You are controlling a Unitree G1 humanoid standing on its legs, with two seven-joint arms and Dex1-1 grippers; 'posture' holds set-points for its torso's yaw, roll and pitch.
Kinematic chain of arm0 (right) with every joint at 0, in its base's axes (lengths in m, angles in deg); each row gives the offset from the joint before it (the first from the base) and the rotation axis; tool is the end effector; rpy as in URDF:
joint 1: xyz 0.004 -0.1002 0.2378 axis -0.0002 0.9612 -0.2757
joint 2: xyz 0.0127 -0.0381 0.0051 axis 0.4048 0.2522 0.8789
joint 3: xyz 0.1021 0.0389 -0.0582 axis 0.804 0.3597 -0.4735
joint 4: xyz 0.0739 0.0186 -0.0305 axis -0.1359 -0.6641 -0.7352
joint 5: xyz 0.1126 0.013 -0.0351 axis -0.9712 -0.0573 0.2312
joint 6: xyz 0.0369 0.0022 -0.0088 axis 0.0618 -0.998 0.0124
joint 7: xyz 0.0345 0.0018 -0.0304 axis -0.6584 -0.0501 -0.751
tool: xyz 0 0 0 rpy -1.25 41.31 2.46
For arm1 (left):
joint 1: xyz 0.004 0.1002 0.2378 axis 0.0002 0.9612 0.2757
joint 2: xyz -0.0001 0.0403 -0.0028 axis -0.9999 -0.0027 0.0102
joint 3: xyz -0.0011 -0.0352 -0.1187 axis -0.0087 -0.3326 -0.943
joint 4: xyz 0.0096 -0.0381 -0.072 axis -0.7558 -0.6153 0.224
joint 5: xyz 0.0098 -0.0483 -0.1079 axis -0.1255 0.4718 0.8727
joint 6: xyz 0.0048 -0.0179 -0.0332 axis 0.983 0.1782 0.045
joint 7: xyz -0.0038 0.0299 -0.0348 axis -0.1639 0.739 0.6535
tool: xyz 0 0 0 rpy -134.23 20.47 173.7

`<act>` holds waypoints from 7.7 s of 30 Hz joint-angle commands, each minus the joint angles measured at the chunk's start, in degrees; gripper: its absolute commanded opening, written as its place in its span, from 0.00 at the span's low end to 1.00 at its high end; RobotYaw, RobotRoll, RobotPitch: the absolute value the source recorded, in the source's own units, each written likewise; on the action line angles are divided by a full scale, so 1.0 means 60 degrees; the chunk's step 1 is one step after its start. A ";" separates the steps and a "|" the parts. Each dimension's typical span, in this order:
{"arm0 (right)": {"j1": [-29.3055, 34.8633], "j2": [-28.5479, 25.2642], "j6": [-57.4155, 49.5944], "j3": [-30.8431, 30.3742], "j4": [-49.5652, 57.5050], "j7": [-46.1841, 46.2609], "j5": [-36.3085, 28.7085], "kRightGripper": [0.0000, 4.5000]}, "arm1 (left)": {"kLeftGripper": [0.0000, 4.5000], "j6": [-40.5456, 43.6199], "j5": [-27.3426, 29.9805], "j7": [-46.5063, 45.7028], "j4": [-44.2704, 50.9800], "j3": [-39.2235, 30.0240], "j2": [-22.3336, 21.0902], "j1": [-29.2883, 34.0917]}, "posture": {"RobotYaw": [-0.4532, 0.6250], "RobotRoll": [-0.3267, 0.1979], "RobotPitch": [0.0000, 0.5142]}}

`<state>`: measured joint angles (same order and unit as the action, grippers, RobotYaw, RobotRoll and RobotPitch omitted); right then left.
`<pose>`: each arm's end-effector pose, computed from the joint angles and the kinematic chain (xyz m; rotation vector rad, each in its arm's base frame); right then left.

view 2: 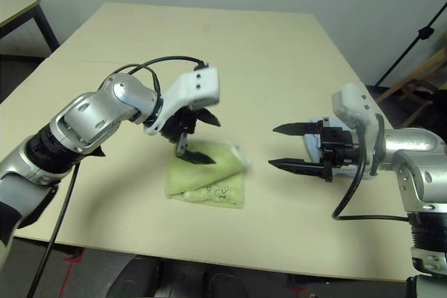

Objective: Fold the towel and set it aside.

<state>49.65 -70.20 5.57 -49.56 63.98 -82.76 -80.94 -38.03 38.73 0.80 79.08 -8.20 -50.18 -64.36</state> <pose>0.2530 -0.3417 0.2066 -0.3264 0.2626 1.1988 0.3212 0.0642 0.2488 1.0468 0.2073 -1.5013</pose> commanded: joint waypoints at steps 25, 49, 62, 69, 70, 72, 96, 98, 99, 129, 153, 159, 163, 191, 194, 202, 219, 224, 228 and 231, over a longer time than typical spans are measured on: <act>-0.0322 0.2676 -0.0479 -0.1263 0.1174 0.1556 -0.0186 0.79 | 0.79 0.3856 0.3308 -0.1986 0.1093 -0.5394 0.0758 0.4213 | 0.57 0.62 0.32; 0.0600 0.2885 0.1187 -0.2836 0.0945 0.2025 0.1696 0.00 | 0.00 0.2421 0.2354 -0.1972 0.0427 -0.3559 0.0474 0.5690 | 0.55 0.62 0.17; 0.0454 0.2710 0.0845 -0.2753 0.0524 0.1764 0.1579 0.00 | 0.00 0.2415 0.2414 -0.1748 0.0158 -0.3902 0.0334 0.5420 | 0.55 0.62 0.18; 0.0149 0.2780 -0.0002 -0.1941 0.0870 0.1901 0.0382 0.00 | 0.00 0.3220 0.3235 -0.1867 0.0443 -0.4752 0.0578 0.4730 | 0.55 0.62 0.14; 0.0017 0.2798 -0.0132 -0.1777 0.0874 0.1987 0.0224 0.00 | 0.00 0.3248 0.3290 -0.1895 0.0411 -0.4854 0.0583 0.4593 | 0.55 0.62 0.14; -0.0287 0.2816 -0.0162 -0.1584 0.0730 0.2072 0.0104 0.00 | 0.00 0.3138 0.3258 -0.1932 0.0184 -0.4943 0.0599 0.4315 | 0.54 0.62 0.14; -0.0292 0.4127 0.1913 -0.2594 -0.1615 0.2892 0.2234 0.00 | 0.00 0.0945 0.1389 -0.2795 -0.1813 -0.4125 0.1387 0.5163 | 0.55 0.62 0.13; -0.0261 0.4229 0.2313 -0.2653 -0.1984 0.2997 0.2481 0.00 | 0.00 0.0739 0.1246 -0.2919 -0.1990 -0.4161 0.1432 0.5316 | 0.55 0.62 0.13; -0.0258 0.4286 0.2402 -0.2646 -0.2085 0.3002 0.2506 0.00 | 0.00 0.0708 0.1222 -0.2911 -0.2009 -0.4169 0.1434 0.5354 | 0.55 0.62 0.13; 0.0511 0.0244 0.1193 -0.0122 -0.0587 -0.0585 0.0163 1.00 | 1.00 0.9458 0.5259 -0.4283 -0.2225 -0.7822 0.1062 0.4739 | 0.51 0.62 0.17; 0.1708 -0.0112 0.1300 0.0405 -0.0152 -0.1311 -0.0059 1.00 | 1.00 1.0082 0.5052 -0.6019 -0.3994 -0.8827 0.3717 0.3828 | 0.49 0.62 0.19; 0.1601 -0.0062 0.1234 0.0269 -0.0068 -0.1215 -0.0046 1.00 | 0.64 1.0093 0.5358 -0.5910 -0.4109 -0.8898 0.3716 0.3750 | 0.50 0.62 0.18; 0.1502 -0.0062 0.1061 0.0217 0.0102 -0.1106 -0.0083 1.00 | 0.30 1.0093 0.5451 -0.6011 -0.4130 -0.8984 0.3736 0.3756 | 0.50 0.62 0.18; -0.0645 0.0952 0.0803 -0.1346 -0.0699 -0.0897 0.0464 1.00 | 0.01 0.4915 0.6351 -0.8049 -0.3862 -1.6069 0.1230 0.3892 | 0.63 0.62 0.15; -0.0840 0.1058 0.0703 -0.1497 -0.0671 -0.0863 0.0459 1.00 | 0.01 0.3655 0.6155 -0.8398 -0.4344 -1.6088 0.1099 0.4209 | 0.63 0.62 0.15; -0.0860 0.1051 0.0625 -0.1516 -0.0652 -0.0883 0.0436 1.00 | 0.01 0.2611 0.5689 -0.8151 -0.6142 -1.4868 0.0884 0.4951 | 0.63 0.62 0.15; 0.0029 0.1300 0.0031 -0.0787 0.0055 0.0056 -0.0262 1.00 | 0.99 0.5988 0.7478 -0.6348 0.0097 -1.2949 -0.1191 0.8676 | 0.62 0.62 0.17; -0.0426 0.1992 -0.0453 -0.0115 0.0060 0.1567 -0.0679 1.00 | 0.99 0.5199 0.7585 -0.6306 0.1541 -1.2971 -0.1251 0.8685 | 0.63 0.62 0.17; -0.1035 0.2976 -0.0236 0.0935 -0.0178 0.3961 -0.0639 1.00 | 0.99 0.3406 0.6518 -0.6356 0.1650 -1.2036 -0.1109 0.7923 | 0.61 0.62 0.18; -0.0943 0.3202 -0.0157 0.1325 -0.0317 0.5330 -0.0178 1.00 | 0.99 0.1792 0.5562 -0.6389 0.1236 -1.1533 -0.0818 0.7706 | 0.59 0.62 0.19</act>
<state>43.13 -51.34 4.27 -43.59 63.12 -55.02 -83.65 -22.92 75.30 -37.27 88.10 -79.07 -56.03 -18.19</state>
